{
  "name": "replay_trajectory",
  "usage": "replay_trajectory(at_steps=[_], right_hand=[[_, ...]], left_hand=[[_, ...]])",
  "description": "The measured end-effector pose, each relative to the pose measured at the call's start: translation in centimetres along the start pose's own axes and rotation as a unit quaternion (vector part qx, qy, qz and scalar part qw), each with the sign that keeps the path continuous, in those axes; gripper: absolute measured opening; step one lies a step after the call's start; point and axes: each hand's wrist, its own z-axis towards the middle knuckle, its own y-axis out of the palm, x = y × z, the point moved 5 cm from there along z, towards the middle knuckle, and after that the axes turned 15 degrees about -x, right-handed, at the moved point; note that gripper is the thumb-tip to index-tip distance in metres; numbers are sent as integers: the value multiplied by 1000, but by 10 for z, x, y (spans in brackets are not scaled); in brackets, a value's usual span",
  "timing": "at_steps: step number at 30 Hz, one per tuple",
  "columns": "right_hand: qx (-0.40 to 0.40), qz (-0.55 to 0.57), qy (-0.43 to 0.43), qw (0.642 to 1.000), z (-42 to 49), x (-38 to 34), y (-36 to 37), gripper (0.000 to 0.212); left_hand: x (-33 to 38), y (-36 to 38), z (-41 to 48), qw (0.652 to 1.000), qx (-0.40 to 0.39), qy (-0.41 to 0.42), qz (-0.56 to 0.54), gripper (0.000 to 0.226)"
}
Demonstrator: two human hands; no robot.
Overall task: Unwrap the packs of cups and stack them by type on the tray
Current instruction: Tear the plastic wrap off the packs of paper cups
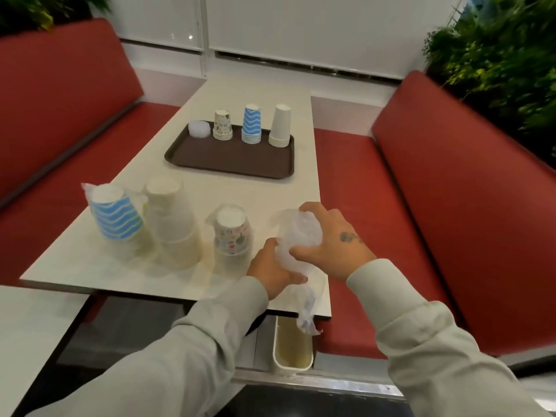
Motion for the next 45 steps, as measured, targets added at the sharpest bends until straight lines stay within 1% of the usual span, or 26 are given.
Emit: replay_trajectory(at_steps=[5,9,13,16,19,23,25,28,30,32,35,37,40,43,45], right_hand=[[-14,3,4,1000,24,11,2,70],[-21,-4,-12,1000,37,19,0,68],[-45,8,-35,998,48,26,1,66],[-66,-34,-64,995,56,26,3,64],[-80,-45,-84,992,65,25,3,64],[-88,-64,-98,989,70,26,6,65],[-95,-79,-106,987,73,24,8,65],[-111,-83,-113,984,74,24,8,69],[-128,-56,-122,983,73,28,6,75],[-135,-22,-135,981,71,33,0,83],[-135,8,-161,978,68,39,-9,86],[-123,21,-178,976,66,42,-14,81],[-103,46,-190,975,64,45,-19,66],[-83,61,-189,977,66,47,-19,54],[-83,62,-184,977,67,47,-18,49]], left_hand=[[0,-1,25,999,15,-25,44,89],[0,2,36,996,38,-47,66,92],[-9,2,40,991,82,-67,81,87],[-13,5,39,988,112,-73,82,80],[-17,4,42,985,139,-79,68,74],[-16,6,43,979,164,-88,83,74],[-15,8,44,979,171,-83,75,79],[-16,9,40,981,189,-32,23,100],[-12,13,35,981,191,-13,16,113],[-9,16,29,979,202,-19,4,124],[-3,20,22,976,214,-20,21,129],[2,20,19,975,219,-9,32,127],[14,15,16,970,239,18,39,123],[25,12,16,967,250,25,33,119],[30,11,16,966,257,27,26,111]])
